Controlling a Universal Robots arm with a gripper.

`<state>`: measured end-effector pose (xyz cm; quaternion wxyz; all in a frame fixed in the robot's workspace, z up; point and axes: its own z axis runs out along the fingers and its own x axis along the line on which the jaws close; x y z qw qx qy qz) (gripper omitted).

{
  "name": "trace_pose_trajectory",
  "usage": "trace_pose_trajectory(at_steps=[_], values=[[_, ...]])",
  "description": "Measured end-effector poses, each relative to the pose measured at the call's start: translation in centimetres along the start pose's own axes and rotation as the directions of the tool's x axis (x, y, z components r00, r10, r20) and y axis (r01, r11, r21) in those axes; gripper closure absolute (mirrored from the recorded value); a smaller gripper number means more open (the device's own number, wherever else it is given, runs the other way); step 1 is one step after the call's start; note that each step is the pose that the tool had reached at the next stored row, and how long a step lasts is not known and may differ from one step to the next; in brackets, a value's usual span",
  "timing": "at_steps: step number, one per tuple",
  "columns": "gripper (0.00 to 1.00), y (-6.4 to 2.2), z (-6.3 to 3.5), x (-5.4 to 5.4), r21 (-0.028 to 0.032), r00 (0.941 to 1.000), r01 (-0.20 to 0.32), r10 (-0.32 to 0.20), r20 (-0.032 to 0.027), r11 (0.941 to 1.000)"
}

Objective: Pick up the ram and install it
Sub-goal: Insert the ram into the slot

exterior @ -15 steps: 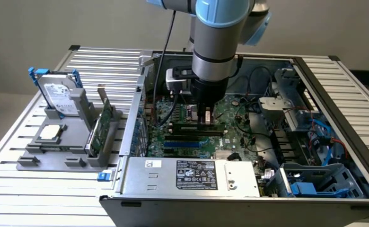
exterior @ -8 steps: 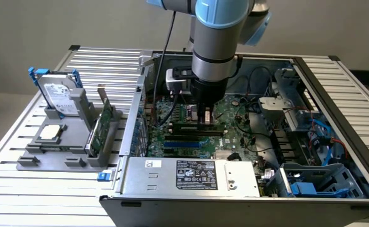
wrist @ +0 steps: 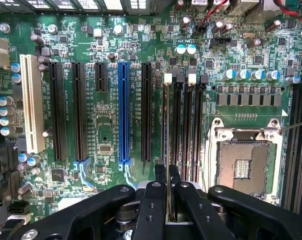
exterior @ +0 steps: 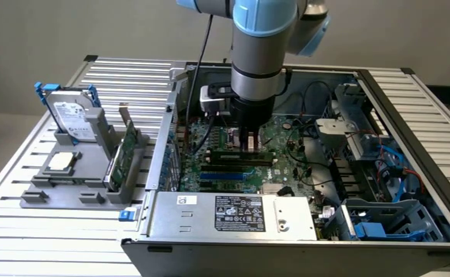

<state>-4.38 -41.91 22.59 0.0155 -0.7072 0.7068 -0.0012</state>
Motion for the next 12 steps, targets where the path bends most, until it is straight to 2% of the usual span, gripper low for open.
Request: trace_pose_trajectory(at_steps=[8, 12], values=[[0.86, 0.20, 0.01, -0.12, 0.0225, 1.0000, -0.004, 0.004, 0.0002, 0.9997], [0.86, 0.24, 0.01, -0.12, 0.0288, 1.0000, -0.006, 0.006, -0.0001, 0.9996]])
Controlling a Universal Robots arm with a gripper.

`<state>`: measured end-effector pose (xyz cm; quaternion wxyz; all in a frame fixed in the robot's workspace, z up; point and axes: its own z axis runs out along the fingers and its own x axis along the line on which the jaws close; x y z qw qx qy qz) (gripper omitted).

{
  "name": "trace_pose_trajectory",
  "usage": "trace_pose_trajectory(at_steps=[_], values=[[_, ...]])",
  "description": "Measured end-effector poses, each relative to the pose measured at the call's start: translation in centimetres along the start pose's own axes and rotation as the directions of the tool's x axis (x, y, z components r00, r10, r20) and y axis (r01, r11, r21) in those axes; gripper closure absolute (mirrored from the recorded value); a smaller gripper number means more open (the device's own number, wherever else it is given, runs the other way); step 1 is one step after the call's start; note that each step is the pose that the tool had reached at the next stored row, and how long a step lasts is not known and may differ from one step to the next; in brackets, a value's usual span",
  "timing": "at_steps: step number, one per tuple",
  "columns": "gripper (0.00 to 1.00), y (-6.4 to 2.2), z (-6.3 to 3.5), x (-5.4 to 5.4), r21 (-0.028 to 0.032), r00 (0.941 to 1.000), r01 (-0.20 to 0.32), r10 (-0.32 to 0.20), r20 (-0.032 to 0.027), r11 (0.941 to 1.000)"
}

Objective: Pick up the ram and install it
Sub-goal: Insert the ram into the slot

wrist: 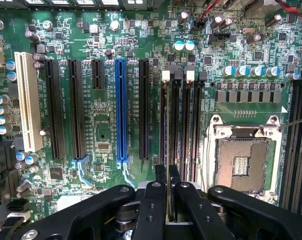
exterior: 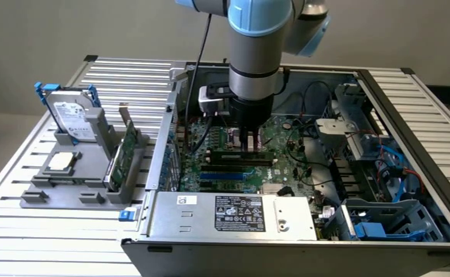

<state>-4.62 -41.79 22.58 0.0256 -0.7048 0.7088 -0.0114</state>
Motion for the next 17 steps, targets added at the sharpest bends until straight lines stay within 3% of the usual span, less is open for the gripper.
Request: trace_pose_trajectory(at_steps=[17], values=[[0.86, 0.18, 0.05, 0.00, 0.0023, 0.9997, -0.025, 0.025, -0.0013, 0.9997]])
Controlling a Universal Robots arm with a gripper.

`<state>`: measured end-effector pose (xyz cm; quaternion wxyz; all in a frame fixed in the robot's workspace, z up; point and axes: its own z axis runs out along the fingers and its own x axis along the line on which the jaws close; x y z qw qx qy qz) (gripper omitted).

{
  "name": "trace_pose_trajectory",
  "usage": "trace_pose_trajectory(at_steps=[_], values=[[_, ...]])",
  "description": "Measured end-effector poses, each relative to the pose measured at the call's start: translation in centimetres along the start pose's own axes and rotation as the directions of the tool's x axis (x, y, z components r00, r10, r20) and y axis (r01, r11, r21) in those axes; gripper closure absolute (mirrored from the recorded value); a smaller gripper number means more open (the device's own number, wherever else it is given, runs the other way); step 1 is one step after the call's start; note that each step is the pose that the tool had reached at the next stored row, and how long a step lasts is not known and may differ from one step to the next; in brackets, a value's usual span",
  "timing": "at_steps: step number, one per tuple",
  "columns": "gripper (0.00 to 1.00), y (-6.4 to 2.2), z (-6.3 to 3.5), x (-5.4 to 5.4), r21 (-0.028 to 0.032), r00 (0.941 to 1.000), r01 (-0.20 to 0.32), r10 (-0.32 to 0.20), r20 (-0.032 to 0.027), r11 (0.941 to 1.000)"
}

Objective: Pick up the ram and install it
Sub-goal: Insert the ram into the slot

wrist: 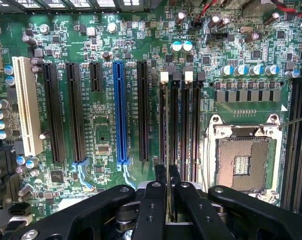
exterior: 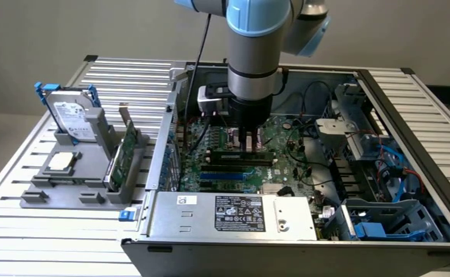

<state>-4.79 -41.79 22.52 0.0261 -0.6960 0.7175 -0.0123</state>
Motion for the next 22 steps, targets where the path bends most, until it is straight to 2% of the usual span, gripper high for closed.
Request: trace_pose_trajectory(at_steps=[13, 14, 15, 17, 22], values=[[0.85, 0.02, 0.18, 0.00, 0.0001, 1.0000, -0.004, 0.004, -0.0002, 1.0000], [0.79, 0.02, 0.18, 0.00, 0.0001, 1.0000, -0.005, 0.005, -0.0002, 1.0000], [0.79, 0.02, 0.18, 0.00, 0.0001, 1.0000, -0.005, 0.005, -0.0002, 1.0000], [0.66, 0.03, 0.19, -0.03, 0.0002, 1.0000, -0.005, 0.005, 0.0000, 1.0000], [0.66, 0.03, 0.19, -0.17, 0.0001, 1.0000, -0.007, 0.007, -0.0003, 1.0000]])
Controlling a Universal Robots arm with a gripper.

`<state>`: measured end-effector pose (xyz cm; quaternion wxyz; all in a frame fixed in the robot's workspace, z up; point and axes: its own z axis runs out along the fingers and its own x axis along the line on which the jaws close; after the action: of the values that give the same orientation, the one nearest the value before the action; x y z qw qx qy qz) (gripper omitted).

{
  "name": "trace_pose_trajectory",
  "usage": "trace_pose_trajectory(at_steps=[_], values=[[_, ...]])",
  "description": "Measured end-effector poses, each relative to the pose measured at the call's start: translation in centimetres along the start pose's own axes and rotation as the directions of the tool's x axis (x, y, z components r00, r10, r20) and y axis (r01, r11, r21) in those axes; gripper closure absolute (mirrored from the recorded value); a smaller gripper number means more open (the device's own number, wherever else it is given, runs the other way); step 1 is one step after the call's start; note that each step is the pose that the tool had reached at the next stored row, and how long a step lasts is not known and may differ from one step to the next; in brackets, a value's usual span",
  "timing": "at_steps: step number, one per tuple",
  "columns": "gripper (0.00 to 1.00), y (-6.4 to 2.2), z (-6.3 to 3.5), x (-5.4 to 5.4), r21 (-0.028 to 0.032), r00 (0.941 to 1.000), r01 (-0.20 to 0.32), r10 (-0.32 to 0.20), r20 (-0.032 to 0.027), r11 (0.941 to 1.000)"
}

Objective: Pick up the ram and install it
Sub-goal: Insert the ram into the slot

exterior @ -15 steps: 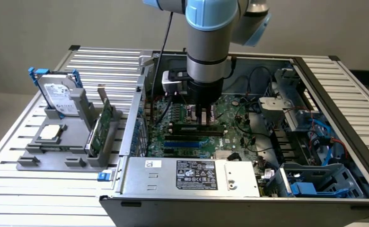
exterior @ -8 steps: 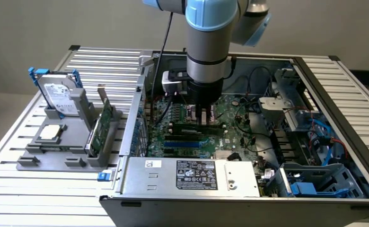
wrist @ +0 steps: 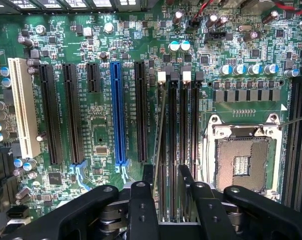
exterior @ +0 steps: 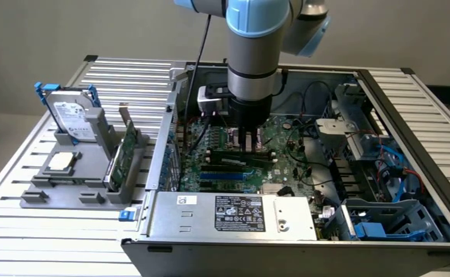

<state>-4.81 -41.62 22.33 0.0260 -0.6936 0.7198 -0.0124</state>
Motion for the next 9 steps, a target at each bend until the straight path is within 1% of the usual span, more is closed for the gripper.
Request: trace_pose_trajectory(at_steps=[7, 9], values=[[0.66, 0.01, 0.05, -0.01, 0.0000, 1.0000, -0.001, 0.001, -0.0006, 1.0000], [0.66, 0.01, 0.13, -0.01, 0.0002, 1.0000, -0.002, 0.002, -0.0018, 1.0000]])
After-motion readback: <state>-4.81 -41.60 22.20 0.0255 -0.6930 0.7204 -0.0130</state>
